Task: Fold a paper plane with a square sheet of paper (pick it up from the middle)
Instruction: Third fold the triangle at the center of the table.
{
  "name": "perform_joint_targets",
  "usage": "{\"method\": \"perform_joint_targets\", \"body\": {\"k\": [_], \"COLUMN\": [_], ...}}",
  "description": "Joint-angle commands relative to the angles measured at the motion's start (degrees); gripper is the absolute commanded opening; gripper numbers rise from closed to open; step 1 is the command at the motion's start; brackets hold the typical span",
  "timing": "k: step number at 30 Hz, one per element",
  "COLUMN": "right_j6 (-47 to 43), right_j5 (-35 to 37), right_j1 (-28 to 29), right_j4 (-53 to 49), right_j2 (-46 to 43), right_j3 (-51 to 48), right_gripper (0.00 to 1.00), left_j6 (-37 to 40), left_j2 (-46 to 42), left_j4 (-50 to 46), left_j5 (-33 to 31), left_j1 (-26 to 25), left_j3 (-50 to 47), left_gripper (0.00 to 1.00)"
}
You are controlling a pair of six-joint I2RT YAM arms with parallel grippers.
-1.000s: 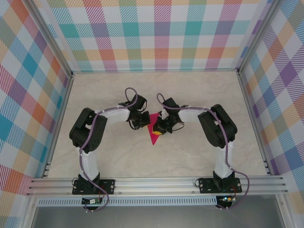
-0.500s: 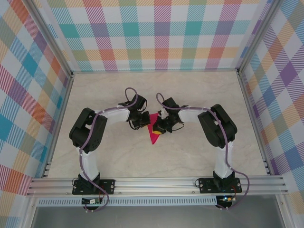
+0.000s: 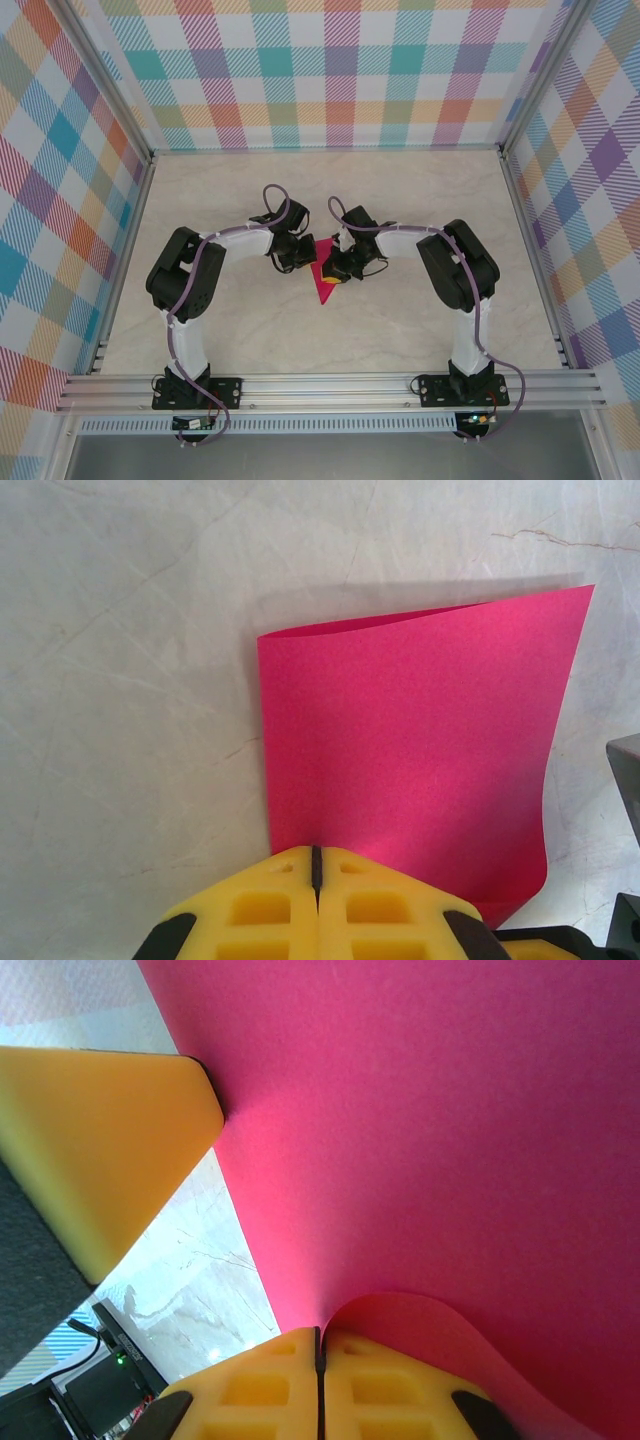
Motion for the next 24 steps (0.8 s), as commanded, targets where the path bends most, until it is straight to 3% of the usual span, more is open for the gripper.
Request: {"method": "perform_joint_targets", "body": {"k": [1,17,24], "right_j6": [-1.48,-2.18,-2.77], "right_j5": [1.50,1.60,2.31], "right_j1": [0.46,0.46,0.46], "right_j4": [-3.32,-3.24,-3.94], "right_j2": [-2.16,0.45,1.17], "right_j3": [-1.61,0.19,-0.18], "right_gripper": [0.09,0.09,0.16], "left_j6": [0.55,0.55,0.91], "left_j2": [1.45,1.28,0.27], "left_j4": [-2.83,-3.00,-4.73], "left_j5": [-0.50,-0.35,-0.83], "left_j1": [-0.24,-0.24,-0.24], "left_j3": [-0.09,-0.33,1.72], "left_gripper": [0.04,0.04,0.04]}}
